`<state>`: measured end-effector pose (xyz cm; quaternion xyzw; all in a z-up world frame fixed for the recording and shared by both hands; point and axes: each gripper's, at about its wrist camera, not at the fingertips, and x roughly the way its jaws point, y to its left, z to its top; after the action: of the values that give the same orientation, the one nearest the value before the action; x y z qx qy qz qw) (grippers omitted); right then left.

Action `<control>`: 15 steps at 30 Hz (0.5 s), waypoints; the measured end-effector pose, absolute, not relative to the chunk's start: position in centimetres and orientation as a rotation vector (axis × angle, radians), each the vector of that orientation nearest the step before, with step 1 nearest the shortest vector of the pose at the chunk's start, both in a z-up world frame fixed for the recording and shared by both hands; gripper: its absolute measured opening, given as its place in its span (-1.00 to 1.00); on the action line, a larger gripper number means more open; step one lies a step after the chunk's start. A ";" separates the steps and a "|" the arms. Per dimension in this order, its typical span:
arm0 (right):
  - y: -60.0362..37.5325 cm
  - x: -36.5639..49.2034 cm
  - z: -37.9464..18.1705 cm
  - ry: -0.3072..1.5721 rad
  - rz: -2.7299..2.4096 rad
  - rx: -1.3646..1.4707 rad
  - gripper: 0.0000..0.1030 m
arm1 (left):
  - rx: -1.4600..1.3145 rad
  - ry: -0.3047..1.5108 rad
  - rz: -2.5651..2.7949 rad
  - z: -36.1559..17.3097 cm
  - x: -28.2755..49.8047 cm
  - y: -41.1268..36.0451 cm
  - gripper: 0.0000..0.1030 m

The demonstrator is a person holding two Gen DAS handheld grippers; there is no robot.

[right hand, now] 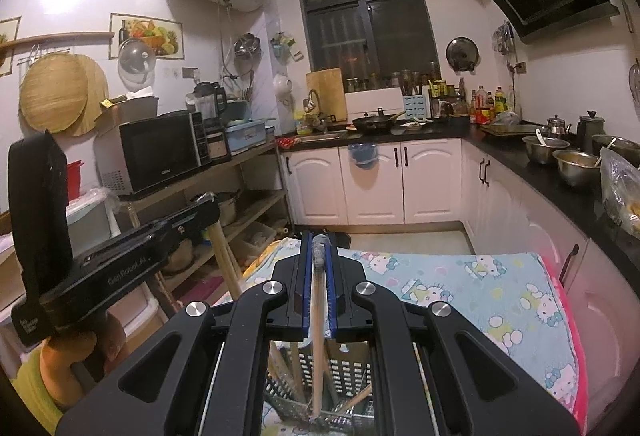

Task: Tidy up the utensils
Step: 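Carry both chopstick pairs over the caddy and lower them into its slots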

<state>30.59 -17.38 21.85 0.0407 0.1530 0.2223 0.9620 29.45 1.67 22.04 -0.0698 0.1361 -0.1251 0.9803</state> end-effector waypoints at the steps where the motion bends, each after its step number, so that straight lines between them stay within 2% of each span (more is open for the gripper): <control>1: -17.4 30.9 21.7 0.310 0.448 0.086 -0.87 | -0.140 0.273 -0.249 21.9 29.6 1.6 -0.97; 15: -17.7 33.6 18.9 0.291 0.405 0.082 -0.87 | -0.136 0.288 -0.240 18.4 31.3 1.2 -0.97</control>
<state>33.55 -17.67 18.90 0.0407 0.1438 0.2004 0.9682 31.30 1.18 18.38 -0.0676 0.1430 -0.1190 0.9802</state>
